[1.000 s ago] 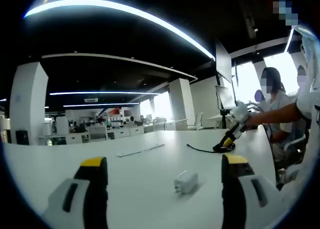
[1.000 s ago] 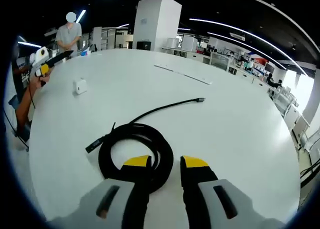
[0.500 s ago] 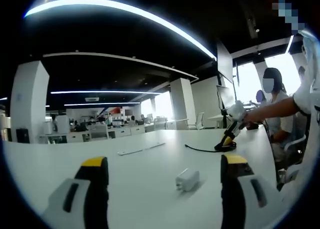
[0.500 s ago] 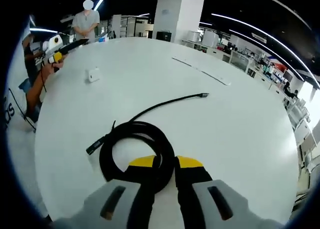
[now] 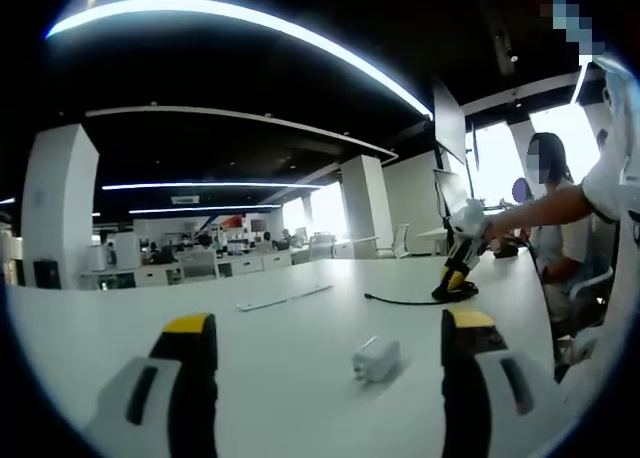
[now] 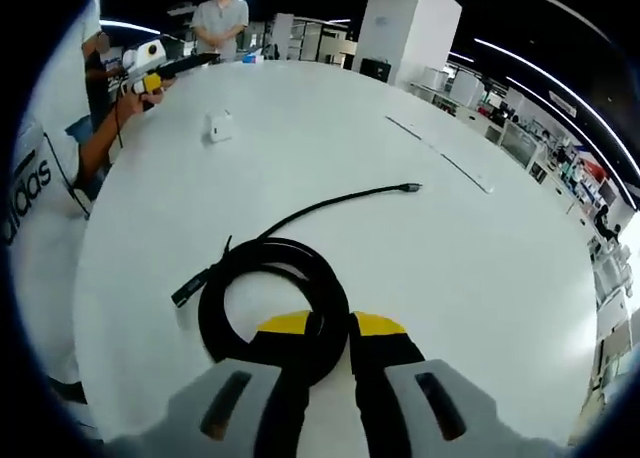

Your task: Plug the desk Type‑C cable into the charger adapter.

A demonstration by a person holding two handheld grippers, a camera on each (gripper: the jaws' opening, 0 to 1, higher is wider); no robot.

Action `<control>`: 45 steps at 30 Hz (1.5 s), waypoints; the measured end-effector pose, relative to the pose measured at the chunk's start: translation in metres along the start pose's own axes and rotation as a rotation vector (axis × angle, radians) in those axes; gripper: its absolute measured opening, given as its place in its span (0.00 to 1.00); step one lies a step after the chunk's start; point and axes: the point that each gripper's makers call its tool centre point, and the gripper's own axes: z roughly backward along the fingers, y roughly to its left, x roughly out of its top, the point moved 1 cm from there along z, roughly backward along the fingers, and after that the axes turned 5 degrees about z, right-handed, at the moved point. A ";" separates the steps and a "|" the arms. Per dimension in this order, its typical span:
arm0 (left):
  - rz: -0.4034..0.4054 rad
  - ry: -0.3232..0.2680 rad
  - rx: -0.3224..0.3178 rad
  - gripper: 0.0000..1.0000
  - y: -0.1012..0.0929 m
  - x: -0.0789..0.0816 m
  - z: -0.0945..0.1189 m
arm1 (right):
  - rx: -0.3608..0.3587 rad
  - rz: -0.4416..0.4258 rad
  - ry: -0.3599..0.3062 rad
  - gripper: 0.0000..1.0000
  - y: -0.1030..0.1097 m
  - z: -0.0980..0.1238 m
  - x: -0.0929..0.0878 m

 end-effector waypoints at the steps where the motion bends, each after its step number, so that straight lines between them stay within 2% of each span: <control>1: -0.001 0.000 0.000 0.94 0.000 0.000 0.000 | 0.006 0.012 -0.003 0.14 0.000 0.000 0.000; 12: -0.007 0.000 0.001 0.94 0.000 0.000 0.002 | 0.075 0.104 -0.055 0.14 0.000 -0.001 0.001; 25: -0.014 -0.006 0.008 0.94 0.001 0.002 0.007 | 0.145 0.141 -0.100 0.14 0.002 -0.003 0.004; 29: -0.017 -0.006 0.008 0.94 0.002 0.003 0.007 | 0.124 0.135 -0.118 0.17 -0.003 -0.004 0.002; 31: -0.016 -0.008 0.008 0.94 0.002 0.003 0.007 | 0.059 0.094 -0.143 0.24 -0.005 -0.003 0.004; 33: -0.014 -0.008 0.006 0.94 0.002 0.004 0.007 | 0.033 0.091 -0.148 0.29 -0.006 -0.001 0.002; 34: -0.014 -0.008 0.006 0.94 0.002 0.004 0.007 | 0.025 0.063 -0.159 0.29 -0.005 0.000 0.003; 35: -0.014 -0.009 0.004 0.94 0.001 0.003 0.006 | 0.030 0.022 -0.200 0.30 -0.001 0.001 0.006; 37: -0.012 -0.007 -0.001 0.94 0.000 0.003 0.005 | -0.003 -0.013 -0.219 0.33 -0.003 0.004 0.005; 39: -0.015 -0.006 -0.005 0.94 -0.001 0.003 0.003 | -0.022 -0.040 -0.248 0.31 0.001 0.007 0.006; 42: -0.014 -0.007 -0.010 0.94 -0.002 0.004 0.001 | -0.086 -0.146 -0.272 0.25 -0.006 0.014 0.004; 44: -0.013 -0.007 -0.015 0.94 -0.004 0.005 0.000 | -0.100 -0.190 -0.309 0.26 -0.005 0.017 0.008; 45: -0.014 -0.008 -0.017 0.94 -0.005 0.005 -0.001 | -0.111 -0.192 -0.306 0.26 -0.006 0.019 0.007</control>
